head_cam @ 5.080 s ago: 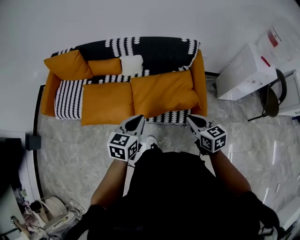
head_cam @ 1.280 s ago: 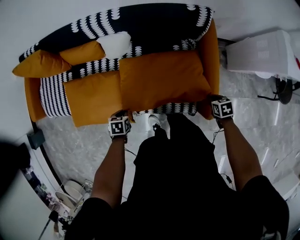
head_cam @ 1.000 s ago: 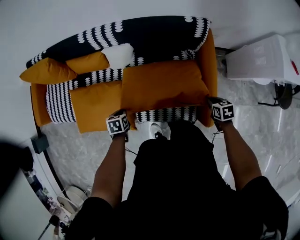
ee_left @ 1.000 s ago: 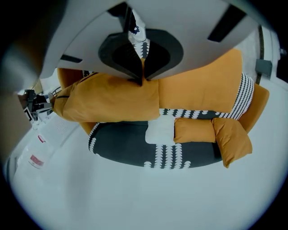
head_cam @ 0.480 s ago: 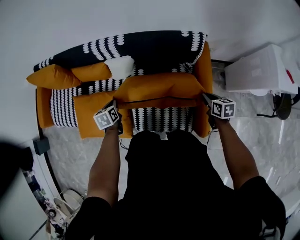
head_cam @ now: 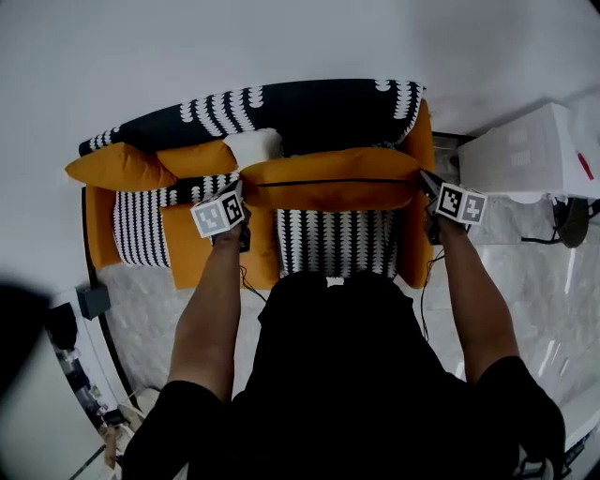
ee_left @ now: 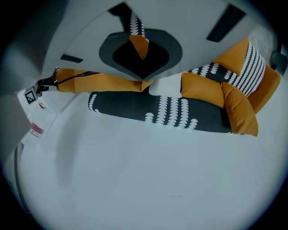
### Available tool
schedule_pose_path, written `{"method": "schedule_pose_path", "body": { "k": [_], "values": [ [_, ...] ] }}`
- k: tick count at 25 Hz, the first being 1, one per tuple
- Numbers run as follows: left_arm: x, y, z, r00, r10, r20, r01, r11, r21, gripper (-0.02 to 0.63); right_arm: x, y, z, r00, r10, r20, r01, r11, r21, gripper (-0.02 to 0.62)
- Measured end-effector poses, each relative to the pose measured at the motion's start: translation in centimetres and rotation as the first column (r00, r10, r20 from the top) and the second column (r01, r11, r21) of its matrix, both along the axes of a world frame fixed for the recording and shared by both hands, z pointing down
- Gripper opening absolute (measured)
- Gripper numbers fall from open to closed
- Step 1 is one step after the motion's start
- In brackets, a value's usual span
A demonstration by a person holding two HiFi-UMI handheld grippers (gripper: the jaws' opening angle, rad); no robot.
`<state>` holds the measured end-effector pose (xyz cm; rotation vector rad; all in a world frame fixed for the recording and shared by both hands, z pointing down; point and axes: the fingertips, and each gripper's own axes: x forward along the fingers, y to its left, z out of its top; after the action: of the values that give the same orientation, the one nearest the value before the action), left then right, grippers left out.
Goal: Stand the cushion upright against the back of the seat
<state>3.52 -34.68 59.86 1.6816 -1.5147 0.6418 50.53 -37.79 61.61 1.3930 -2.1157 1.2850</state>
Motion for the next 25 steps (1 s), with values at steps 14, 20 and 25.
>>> {"method": "schedule_pose_path", "body": {
  "k": [14, 20, 25],
  "values": [
    [-0.6, -11.7, -0.3, 0.992, 0.092, -0.089, -0.087, 0.994, 0.067, 0.020, -0.2, -9.6, -2.0, 0.990, 0.133, -0.043, -0.132, 0.991, 0.036, 0.043],
    [-1.3, -14.4, 2.3, 0.993, 0.090, -0.078, -0.089, 0.996, 0.026, 0.021, -0.8, -13.4, 0.5, 0.980, 0.092, -0.176, -0.091, 0.996, 0.018, 0.043],
    [-0.7, -16.2, 3.5, 0.987, 0.146, -0.070, -0.143, 0.989, 0.046, 0.021, -0.2, -15.3, 2.9, 0.956, 0.065, -0.285, -0.076, 0.997, -0.027, 0.044]
  ]
}}
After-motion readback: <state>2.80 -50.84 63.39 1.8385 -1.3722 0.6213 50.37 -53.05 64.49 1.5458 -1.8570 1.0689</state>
